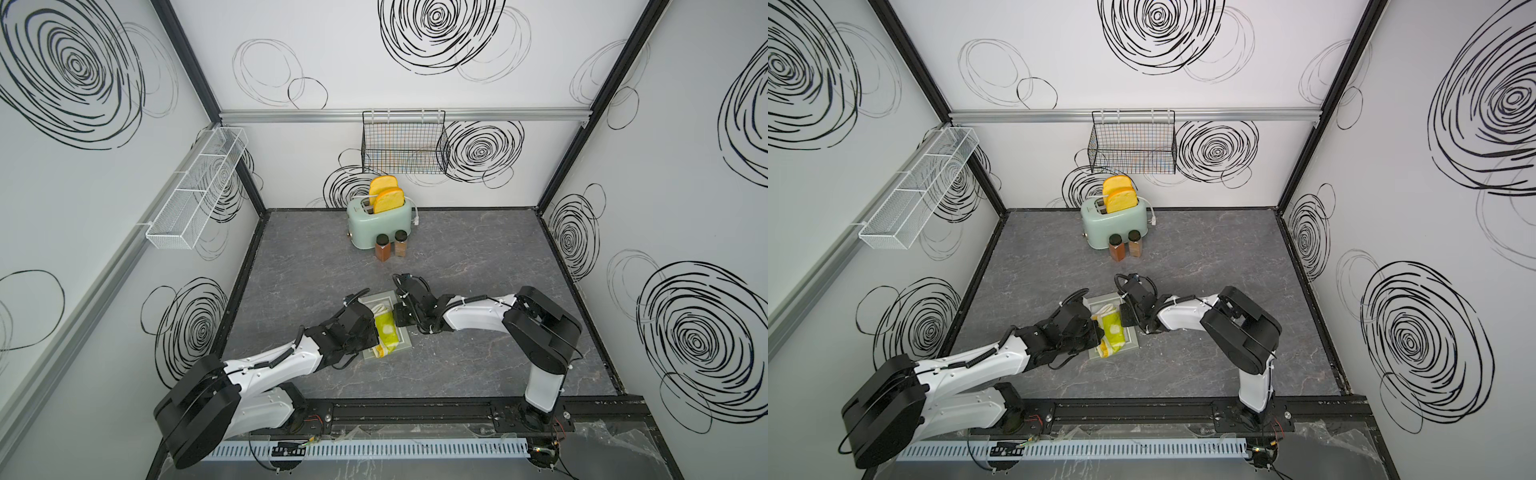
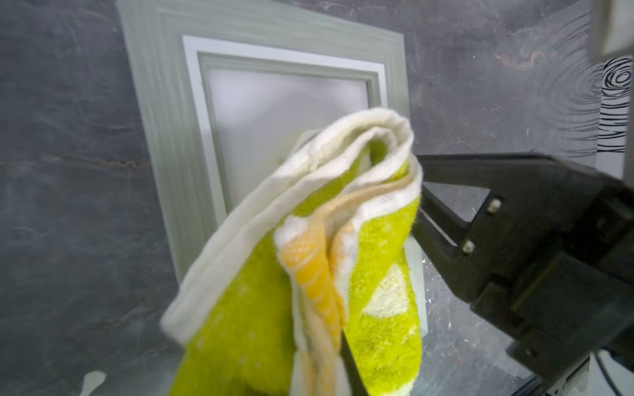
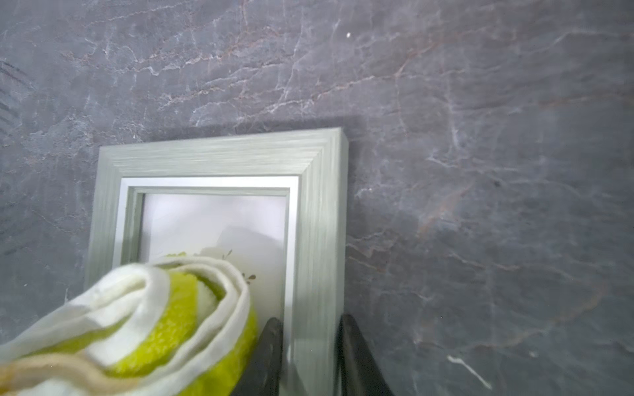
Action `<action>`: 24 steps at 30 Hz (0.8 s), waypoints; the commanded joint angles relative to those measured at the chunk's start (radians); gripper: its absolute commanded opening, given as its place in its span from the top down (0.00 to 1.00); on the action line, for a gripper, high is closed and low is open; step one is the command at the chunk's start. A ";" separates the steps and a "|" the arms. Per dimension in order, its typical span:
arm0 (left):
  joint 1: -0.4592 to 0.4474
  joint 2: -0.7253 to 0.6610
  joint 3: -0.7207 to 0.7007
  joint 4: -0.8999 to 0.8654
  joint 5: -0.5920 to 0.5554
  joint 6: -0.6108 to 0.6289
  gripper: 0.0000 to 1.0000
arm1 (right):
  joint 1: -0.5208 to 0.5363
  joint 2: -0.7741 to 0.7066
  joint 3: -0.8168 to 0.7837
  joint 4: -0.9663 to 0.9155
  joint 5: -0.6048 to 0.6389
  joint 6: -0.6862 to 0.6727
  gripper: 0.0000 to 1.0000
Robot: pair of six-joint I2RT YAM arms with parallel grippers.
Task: Wipe the picture frame with a cloth
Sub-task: Wipe the dirt from the picture frame.
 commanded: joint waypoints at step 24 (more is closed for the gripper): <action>-0.088 -0.290 -0.115 -0.208 0.053 -0.111 1.00 | -0.016 0.064 -0.084 -0.159 -0.019 0.038 0.76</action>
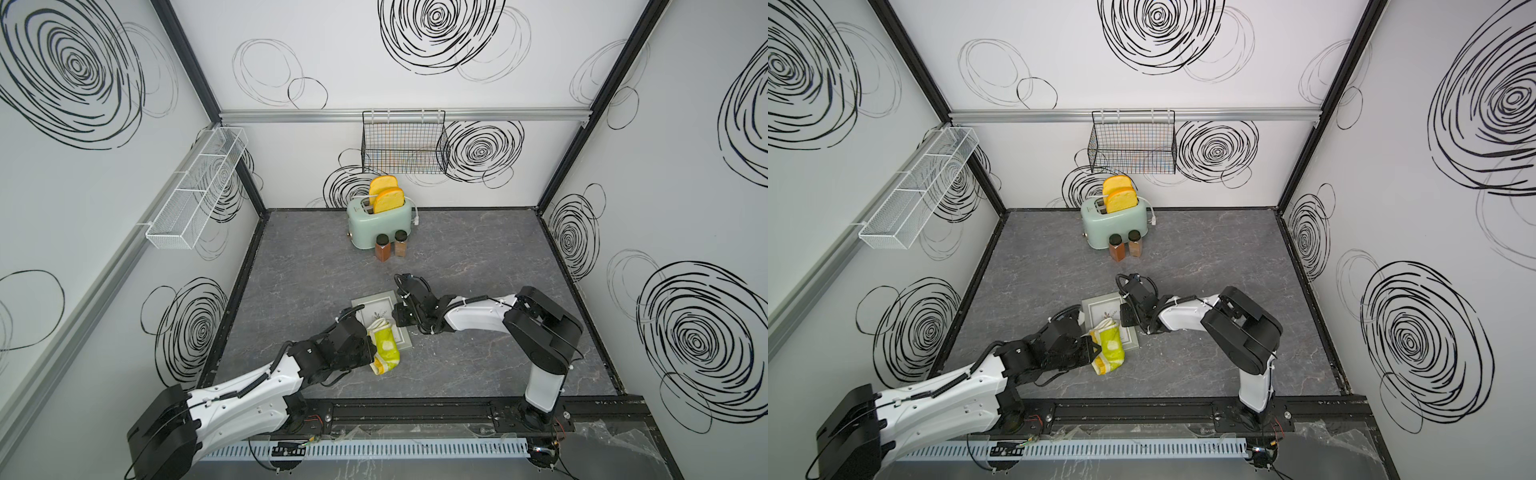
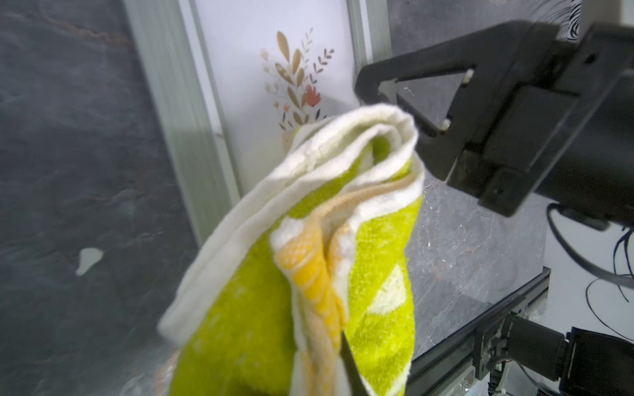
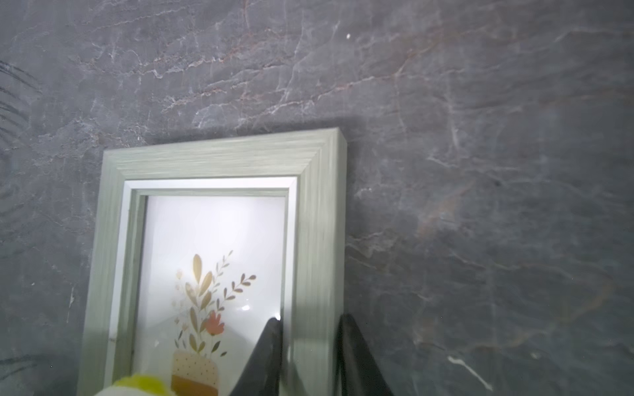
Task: Wipe the picture frame with a cloth
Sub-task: Wipe the dirt from the picture frame.
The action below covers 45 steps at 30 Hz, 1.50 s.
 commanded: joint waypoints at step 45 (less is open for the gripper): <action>0.325 -0.339 0.013 -0.441 -0.005 -0.002 1.00 | -0.015 0.087 -0.060 -0.189 -0.025 0.015 0.76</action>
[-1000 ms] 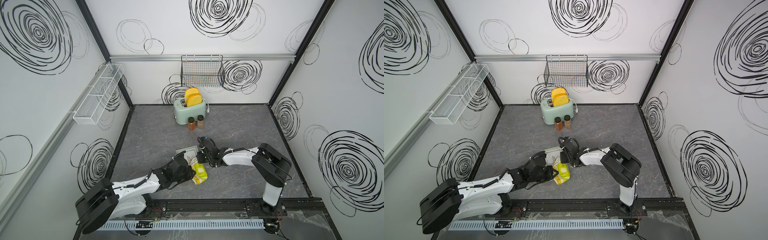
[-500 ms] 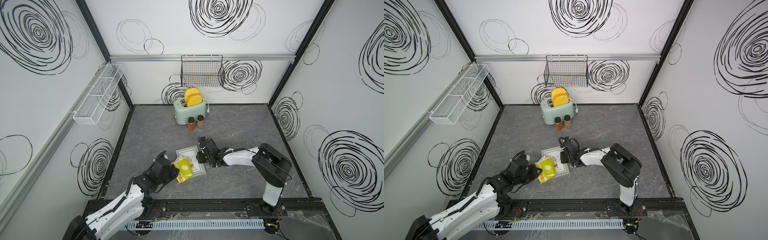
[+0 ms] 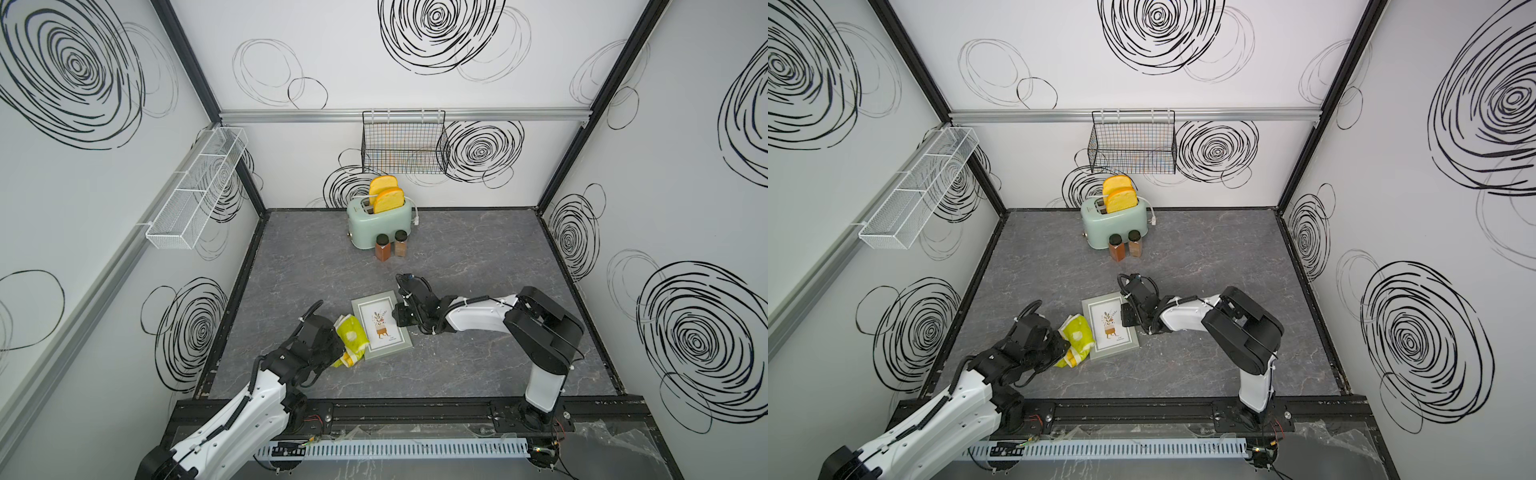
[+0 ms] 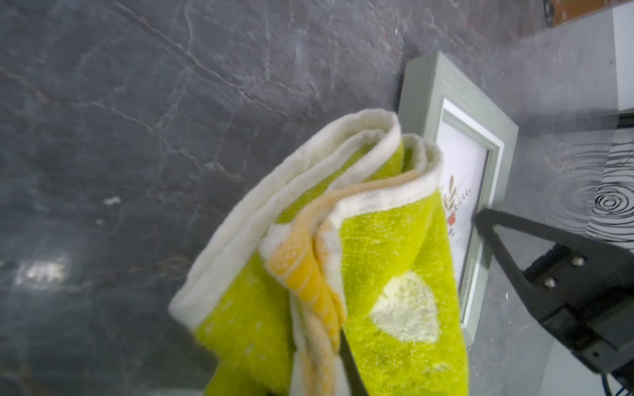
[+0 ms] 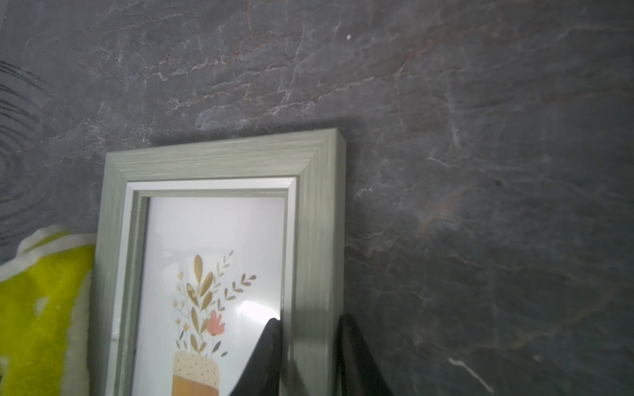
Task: Wipe the picture frame with a cloth
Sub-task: Wipe the dirt from the picture frame.
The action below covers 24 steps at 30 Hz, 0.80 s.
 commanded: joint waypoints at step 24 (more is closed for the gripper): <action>-0.389 0.416 0.049 0.560 0.192 -0.007 1.00 | -0.015 0.107 -0.031 -0.220 -0.026 0.004 0.76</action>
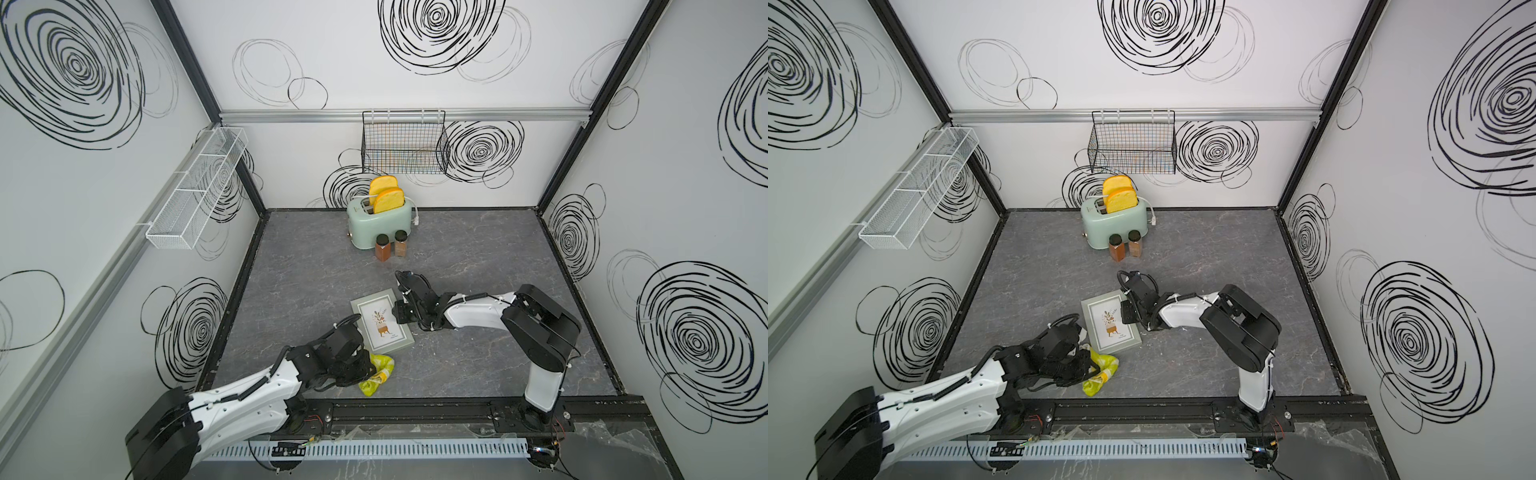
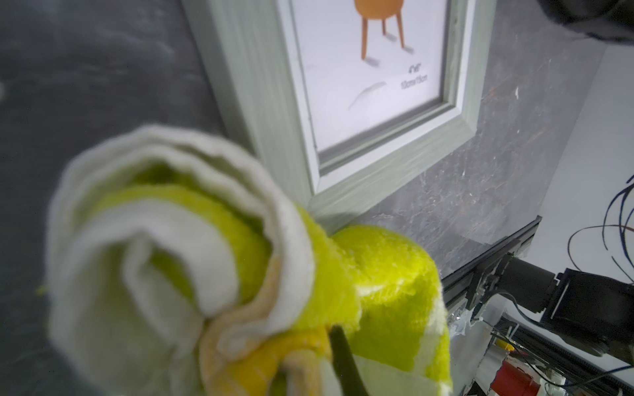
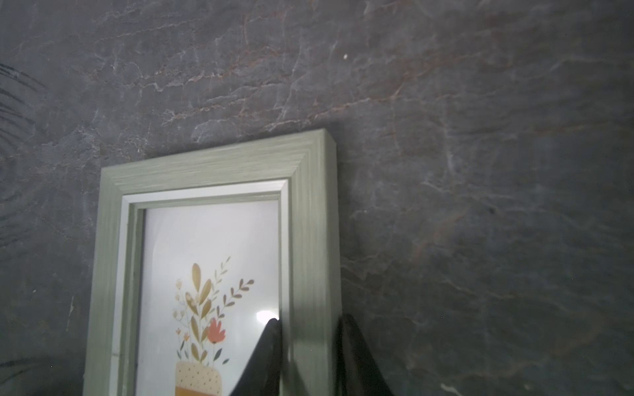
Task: Wipe the picture frame with a cloth
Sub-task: Wipe the dirt from the picture frame.
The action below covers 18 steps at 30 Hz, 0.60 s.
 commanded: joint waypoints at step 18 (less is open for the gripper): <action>0.000 0.346 0.070 0.536 -0.026 0.016 1.00 | -0.005 0.045 -0.168 -0.179 -0.030 0.080 0.76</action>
